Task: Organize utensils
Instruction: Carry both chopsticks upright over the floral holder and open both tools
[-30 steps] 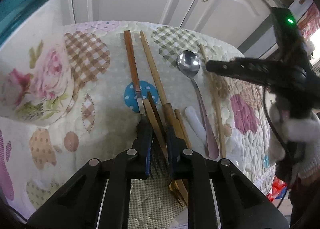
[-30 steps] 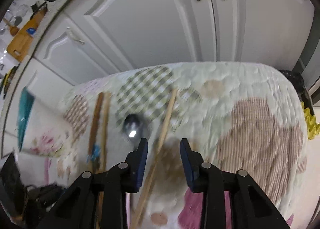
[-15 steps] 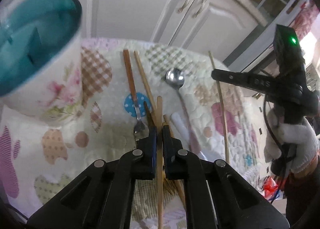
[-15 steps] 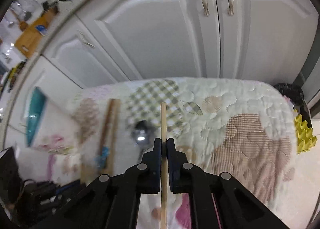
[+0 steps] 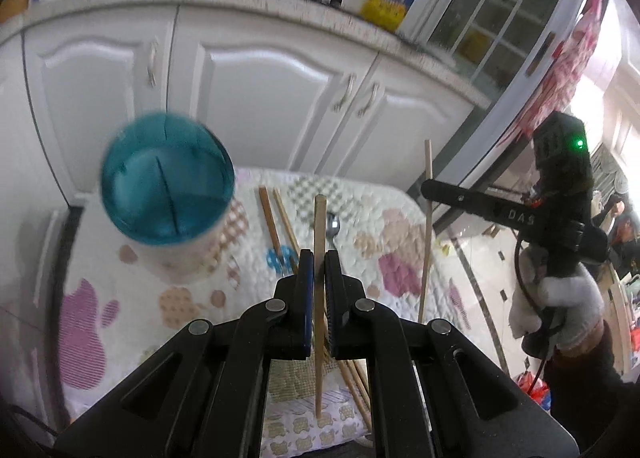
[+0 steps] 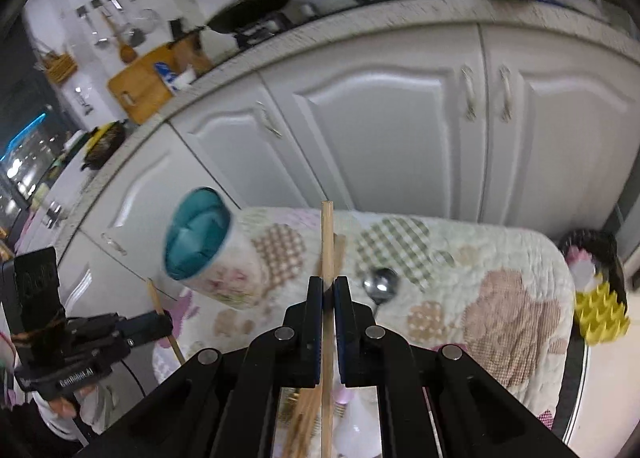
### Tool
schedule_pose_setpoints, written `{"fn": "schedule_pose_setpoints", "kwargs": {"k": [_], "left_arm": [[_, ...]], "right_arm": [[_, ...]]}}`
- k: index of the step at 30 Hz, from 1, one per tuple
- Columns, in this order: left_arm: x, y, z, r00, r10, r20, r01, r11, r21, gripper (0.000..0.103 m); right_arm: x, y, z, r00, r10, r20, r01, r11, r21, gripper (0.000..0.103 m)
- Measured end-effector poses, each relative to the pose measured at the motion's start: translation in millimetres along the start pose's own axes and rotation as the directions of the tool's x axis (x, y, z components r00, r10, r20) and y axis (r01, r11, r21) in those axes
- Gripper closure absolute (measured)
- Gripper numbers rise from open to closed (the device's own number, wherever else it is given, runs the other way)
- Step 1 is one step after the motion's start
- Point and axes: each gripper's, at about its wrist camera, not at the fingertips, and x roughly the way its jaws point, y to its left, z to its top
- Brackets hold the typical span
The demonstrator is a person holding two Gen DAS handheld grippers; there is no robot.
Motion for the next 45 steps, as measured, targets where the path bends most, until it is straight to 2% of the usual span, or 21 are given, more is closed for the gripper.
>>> {"fn": "schedule_pose_setpoints", "kwargs": {"k": [5,9,15,19,22,25,28,31,35,37,41,45], "left_arm": [[-36.9,5.2,20.9,0.998,-0.001,0.067,0.001,1.0,0.002,0.099],[-74.4,13.7,49.4,0.989,0.023,0.147,-0.023,1.0,0.004,0.099],[-108.0,33.7,92.7,0.955,0.121,0.272,-0.124,0.992,-0.008,0.099],[-110.7,52.8,115.4,0.931,0.191,0.311,-0.192,0.981,-0.029,0.099],[-104.4,69.0,123.5,0.917,0.24,0.32,-0.239,0.97,-0.042,0.099],[-92.5,80.1,126.9,0.904,0.285,0.318,-0.287,0.957,-0.043,0.099],[-74.9,89.4,127.1,0.906,0.304,0.294,-0.303,0.952,-0.051,0.099],[-55.4,95.5,121.5,0.9,0.337,0.278,-0.338,0.94,-0.046,0.099],[-29.2,101.5,110.1,0.907,0.348,0.236,-0.349,0.936,-0.038,0.099],[-17.3,104.3,104.6,0.913,0.349,0.21,-0.348,0.937,-0.043,0.099],[-1.4,110.9,95.5,0.923,0.343,0.172,-0.338,0.939,-0.057,0.099],[2.1,110.5,91.7,0.92,0.352,0.174,-0.347,0.936,-0.059,0.099]], "right_arm": [[-15.0,31.0,16.8,0.998,0.052,0.044,-0.05,0.998,-0.038,0.098],[-28.0,59.6,41.2,0.989,0.109,0.098,-0.103,0.992,-0.071,0.098],[-27.1,103.6,86.3,0.968,0.164,0.188,-0.146,0.984,-0.105,0.098],[-8.5,131.6,111.7,0.96,0.17,0.221,-0.143,0.981,-0.133,0.098],[14.1,146.4,128.2,0.955,0.177,0.236,-0.149,0.98,-0.134,0.098],[37.0,157.4,139.1,0.952,0.146,0.27,-0.107,0.982,-0.156,0.098],[60.9,161.0,146.3,0.949,0.113,0.294,-0.067,0.984,-0.163,0.098],[83.1,157.5,151.4,0.951,0.073,0.3,-0.032,0.989,-0.142,0.098],[106.8,151.3,144.9,0.953,0.032,0.302,0.014,0.989,-0.147,0.098],[115.0,145.3,138.4,0.958,0.03,0.285,0.012,0.99,-0.143,0.098],[130.9,135.1,122.2,0.978,0.075,0.192,-0.051,0.991,-0.126,0.098],[144.4,126.2,106.7,0.989,0.101,0.104,-0.089,0.989,-0.116,0.098]]}}
